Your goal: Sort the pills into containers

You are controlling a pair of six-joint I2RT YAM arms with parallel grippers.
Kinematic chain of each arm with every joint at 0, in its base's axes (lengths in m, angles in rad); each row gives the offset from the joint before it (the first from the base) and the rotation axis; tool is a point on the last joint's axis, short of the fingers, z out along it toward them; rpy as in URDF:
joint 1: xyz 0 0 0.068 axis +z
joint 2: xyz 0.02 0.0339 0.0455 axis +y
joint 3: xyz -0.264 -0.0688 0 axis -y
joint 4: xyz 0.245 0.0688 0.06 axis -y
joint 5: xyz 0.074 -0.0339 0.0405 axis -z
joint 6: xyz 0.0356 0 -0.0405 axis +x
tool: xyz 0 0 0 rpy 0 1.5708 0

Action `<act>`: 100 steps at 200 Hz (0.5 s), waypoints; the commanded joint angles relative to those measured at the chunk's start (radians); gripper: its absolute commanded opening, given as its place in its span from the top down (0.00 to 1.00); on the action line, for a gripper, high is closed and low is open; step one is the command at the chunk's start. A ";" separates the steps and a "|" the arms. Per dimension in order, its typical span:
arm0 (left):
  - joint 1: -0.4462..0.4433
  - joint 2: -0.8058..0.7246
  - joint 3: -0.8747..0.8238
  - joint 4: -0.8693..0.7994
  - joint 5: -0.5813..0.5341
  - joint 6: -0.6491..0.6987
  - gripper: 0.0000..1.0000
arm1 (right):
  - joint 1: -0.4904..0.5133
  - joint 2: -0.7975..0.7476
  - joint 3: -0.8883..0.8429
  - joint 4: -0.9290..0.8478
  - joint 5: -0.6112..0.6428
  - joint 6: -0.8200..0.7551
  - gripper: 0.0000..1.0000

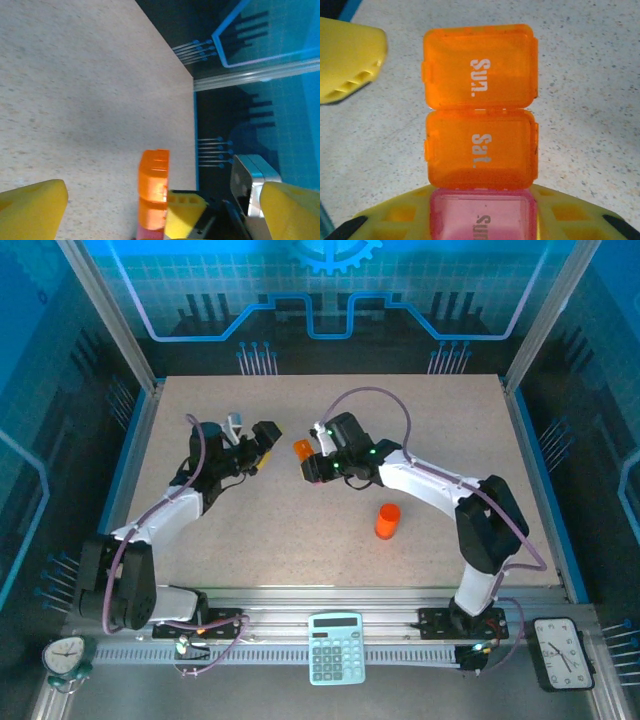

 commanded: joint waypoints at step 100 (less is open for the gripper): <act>-0.094 -0.008 0.028 0.102 0.043 -0.044 0.01 | -0.011 -0.014 -0.043 0.070 -0.117 0.055 0.73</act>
